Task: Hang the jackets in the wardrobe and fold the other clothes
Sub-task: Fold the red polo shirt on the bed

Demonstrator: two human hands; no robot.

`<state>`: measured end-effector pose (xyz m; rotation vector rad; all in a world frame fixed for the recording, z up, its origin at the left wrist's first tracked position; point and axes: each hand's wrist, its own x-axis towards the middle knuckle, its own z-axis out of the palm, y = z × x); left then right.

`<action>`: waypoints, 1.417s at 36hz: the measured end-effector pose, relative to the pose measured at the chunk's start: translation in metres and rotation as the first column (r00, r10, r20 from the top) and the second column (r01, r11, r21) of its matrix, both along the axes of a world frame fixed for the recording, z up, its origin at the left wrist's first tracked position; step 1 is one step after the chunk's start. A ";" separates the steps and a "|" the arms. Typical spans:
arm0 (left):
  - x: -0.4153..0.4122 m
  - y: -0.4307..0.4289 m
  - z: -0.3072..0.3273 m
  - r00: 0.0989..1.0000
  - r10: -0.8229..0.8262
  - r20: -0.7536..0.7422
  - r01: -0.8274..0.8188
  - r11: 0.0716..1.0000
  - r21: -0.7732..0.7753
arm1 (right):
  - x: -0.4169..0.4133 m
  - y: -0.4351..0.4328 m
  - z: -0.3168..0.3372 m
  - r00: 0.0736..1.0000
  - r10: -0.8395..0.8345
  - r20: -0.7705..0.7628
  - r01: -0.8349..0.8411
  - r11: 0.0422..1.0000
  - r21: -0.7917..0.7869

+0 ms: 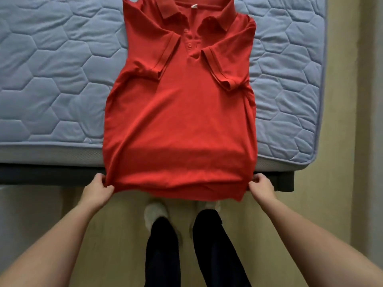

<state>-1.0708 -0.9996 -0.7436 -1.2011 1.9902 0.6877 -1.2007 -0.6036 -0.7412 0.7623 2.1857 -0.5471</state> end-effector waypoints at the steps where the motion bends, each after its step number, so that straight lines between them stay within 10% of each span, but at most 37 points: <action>1: 0.002 0.002 -0.001 1.000 0.016 -0.013 -0.016 1.000 0.007 | 0.004 -0.003 -0.002 1.000 -0.028 -0.010 0.028 1.000 -0.014; 18: 0.048 0.010 -0.034 0.949 0.050 -0.311 -0.103 0.982 -0.156 | 0.080 -0.010 -0.039 0.926 -0.245 -0.287 0.250 0.968 -0.018; 29: 0.063 -0.008 -0.032 0.982 0.008 -0.190 -0.036 0.989 -0.145 | 0.084 0.029 -0.031 0.904 -0.412 -0.118 0.399 0.909 -0.122; 39: 0.050 -0.005 -0.008 0.993 0.109 -0.043 -0.112 0.991 -0.071 | 0.086 0.003 -0.011 0.987 -0.160 -0.032 0.161 0.986 0.038; 43: 0.044 0.007 -0.011 0.744 0.657 0.121 -0.656 0.685 0.317 | 0.087 -0.017 -0.016 0.753 -0.628 0.196 0.658 0.723 -0.209; 47: 0.040 0.024 -0.035 0.370 0.925 0.087 -0.786 0.262 0.559 | 0.091 -0.034 -0.036 0.442 -0.803 0.399 0.867 0.269 -0.420; 51: 0.043 0.035 -0.047 0.170 0.985 -0.043 -0.820 0.165 0.547 | 0.093 -0.044 -0.051 0.322 -0.887 0.331 0.841 0.106 -0.531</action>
